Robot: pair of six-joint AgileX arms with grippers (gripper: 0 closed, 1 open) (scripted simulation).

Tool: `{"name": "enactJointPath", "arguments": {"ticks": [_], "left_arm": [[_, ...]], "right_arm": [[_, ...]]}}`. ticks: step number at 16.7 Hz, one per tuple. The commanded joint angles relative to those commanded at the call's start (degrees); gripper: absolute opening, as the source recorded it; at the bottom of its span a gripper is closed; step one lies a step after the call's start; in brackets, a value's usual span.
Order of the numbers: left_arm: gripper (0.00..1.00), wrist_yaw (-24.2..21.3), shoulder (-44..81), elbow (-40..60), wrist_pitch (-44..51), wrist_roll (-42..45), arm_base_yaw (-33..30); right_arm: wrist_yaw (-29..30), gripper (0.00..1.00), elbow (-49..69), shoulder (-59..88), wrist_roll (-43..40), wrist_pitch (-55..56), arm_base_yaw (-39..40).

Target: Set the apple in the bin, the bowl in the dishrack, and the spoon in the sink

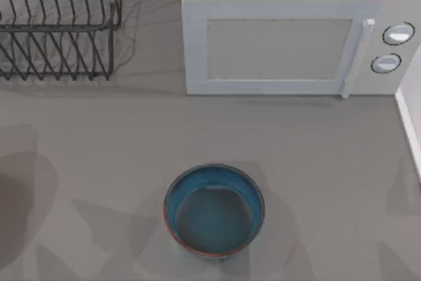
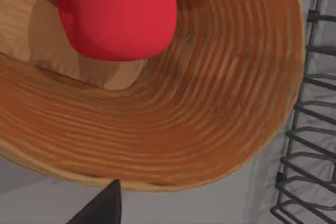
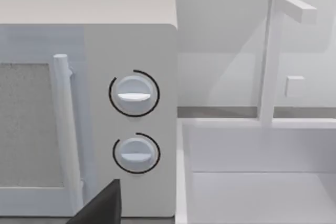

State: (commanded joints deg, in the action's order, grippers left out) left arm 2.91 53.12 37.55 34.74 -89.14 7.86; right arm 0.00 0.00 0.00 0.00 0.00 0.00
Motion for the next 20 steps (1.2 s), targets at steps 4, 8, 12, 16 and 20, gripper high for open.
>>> {"name": "enactJointPath", "arguments": {"ticks": [4, 8, 12, 16, 20], "left_arm": [[1.00, -0.9, -16.5, -11.7, -10.8, 31.2, -2.4], [1.00, -1.7, -32.1, -22.7, -21.0, 58.7, -4.7], [1.00, -2.4, -44.7, -31.6, -29.2, 78.1, -6.6], [1.00, -2.9, -52.1, -36.8, -34.1, 87.9, -7.7], [1.00, -2.9, -53.1, -37.5, -34.7, 89.1, -7.9]], "right_arm": [[0.0, 1.00, 0.0, 0.0, 0.0, 0.0, 0.0], [0.0, 1.00, 0.0, 0.0, 0.0, 0.0, 0.0], [0.0, 1.00, 0.0, 0.0, 0.0, 0.0, 0.0], [0.0, 1.00, 0.0, 0.0, 0.0, 0.0, 0.0], [0.0, 1.00, 0.0, 0.0, 0.0, 0.0, 0.0]]}}
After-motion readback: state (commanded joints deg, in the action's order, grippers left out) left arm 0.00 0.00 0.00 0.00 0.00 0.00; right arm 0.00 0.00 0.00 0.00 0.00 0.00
